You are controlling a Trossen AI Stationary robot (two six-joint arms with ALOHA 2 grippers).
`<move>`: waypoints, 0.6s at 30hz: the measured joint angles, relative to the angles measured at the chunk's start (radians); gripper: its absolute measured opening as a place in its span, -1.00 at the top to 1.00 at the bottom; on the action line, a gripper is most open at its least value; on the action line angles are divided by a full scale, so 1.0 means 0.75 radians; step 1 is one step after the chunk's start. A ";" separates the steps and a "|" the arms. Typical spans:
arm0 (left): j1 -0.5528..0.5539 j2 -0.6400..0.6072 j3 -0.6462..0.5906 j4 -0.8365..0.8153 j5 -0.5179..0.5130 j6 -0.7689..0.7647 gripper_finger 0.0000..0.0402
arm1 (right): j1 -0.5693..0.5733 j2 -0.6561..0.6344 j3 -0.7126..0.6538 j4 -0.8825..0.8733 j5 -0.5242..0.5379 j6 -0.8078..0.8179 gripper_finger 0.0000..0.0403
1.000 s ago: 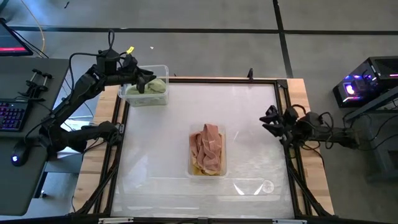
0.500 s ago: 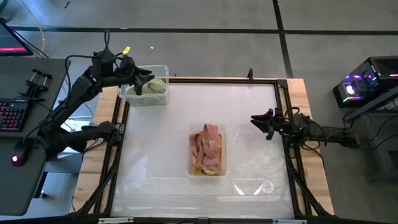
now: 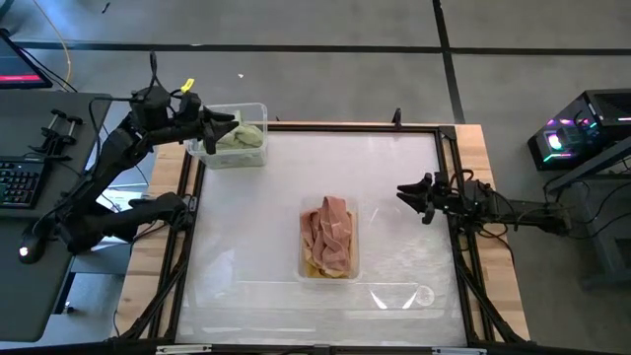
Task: Sort towels by color in basket
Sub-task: Return to Home Position
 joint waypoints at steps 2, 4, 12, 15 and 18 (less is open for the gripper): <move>0.001 0.001 0.000 -0.001 -0.001 -0.029 0.34 | 0.000 0.000 0.000 0.000 -0.003 0.003 0.25; 0.001 0.002 0.000 0.000 -0.001 -0.029 0.34 | 0.000 0.000 0.000 0.000 -0.003 -0.001 0.25; 0.001 0.010 -0.001 -0.001 -0.002 -0.029 0.34 | 0.000 0.000 0.000 0.000 -0.003 -0.002 0.25; 0.001 0.010 -0.001 -0.001 -0.002 -0.029 0.34 | 0.000 0.000 0.000 -0.001 -0.003 -0.002 0.25; -0.014 0.006 -0.001 -0.002 -0.009 -0.029 0.34 | 0.000 0.000 0.000 -0.001 -0.003 -0.003 0.25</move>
